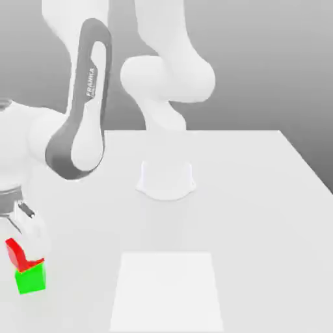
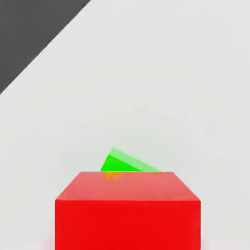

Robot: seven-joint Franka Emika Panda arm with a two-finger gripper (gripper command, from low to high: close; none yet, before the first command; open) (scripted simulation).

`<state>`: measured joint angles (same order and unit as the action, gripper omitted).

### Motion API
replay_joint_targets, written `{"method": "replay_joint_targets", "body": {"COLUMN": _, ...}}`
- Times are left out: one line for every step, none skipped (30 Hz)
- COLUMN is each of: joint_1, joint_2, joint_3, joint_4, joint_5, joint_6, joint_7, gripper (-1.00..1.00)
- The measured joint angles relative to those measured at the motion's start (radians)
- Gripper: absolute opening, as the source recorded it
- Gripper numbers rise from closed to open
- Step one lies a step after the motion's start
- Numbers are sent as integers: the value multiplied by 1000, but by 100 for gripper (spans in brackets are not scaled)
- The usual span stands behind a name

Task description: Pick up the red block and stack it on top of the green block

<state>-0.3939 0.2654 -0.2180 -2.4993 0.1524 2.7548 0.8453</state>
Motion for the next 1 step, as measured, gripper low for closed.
{"method": "replay_joint_targets", "body": {"joint_1": 0, "joint_2": 0, "joint_3": 0, "joint_4": 0, "joint_5": 0, "joint_6": 0, "joint_7": 0, "gripper": 100}}
